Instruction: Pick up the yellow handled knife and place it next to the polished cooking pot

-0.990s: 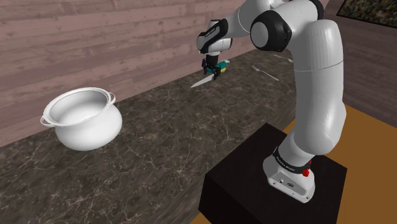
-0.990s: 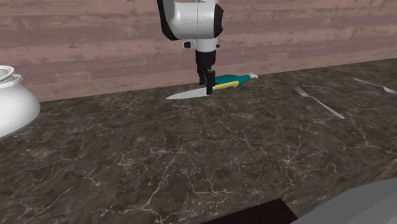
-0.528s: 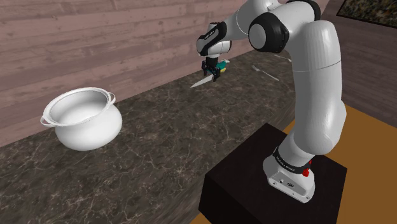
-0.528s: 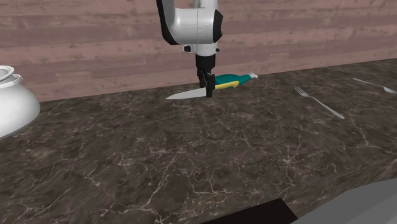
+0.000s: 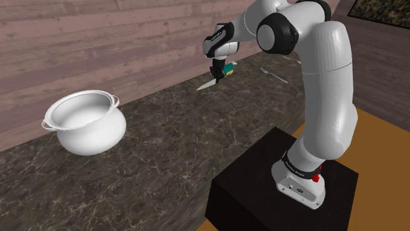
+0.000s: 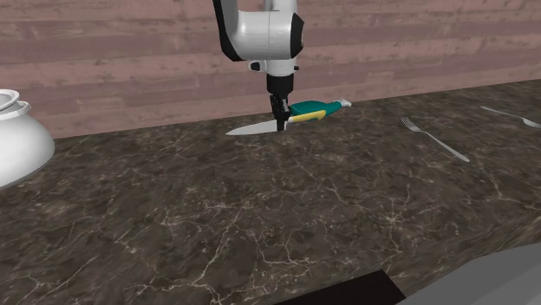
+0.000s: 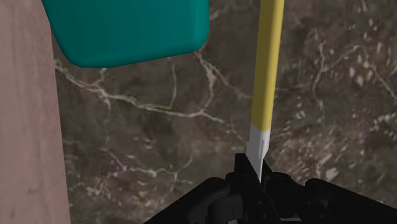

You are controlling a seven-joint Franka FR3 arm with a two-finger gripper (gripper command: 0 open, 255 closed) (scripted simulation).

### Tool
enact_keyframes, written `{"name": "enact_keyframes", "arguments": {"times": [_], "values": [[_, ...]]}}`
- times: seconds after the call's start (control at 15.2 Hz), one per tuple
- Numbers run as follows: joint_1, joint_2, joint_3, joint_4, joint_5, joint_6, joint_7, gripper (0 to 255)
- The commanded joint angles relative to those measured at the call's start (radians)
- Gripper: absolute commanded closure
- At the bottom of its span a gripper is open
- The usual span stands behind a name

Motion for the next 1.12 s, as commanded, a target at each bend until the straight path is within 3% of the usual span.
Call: {"name": "enact_keyframes", "arguments": {"times": [0.0,1.06], "values": [[0.0,0.0,0.0,0.0,0.0,0.0,0.0,255],[0.019,-0.094,-0.029,0.042,-0.046,-0.13,0.026,255]]}}
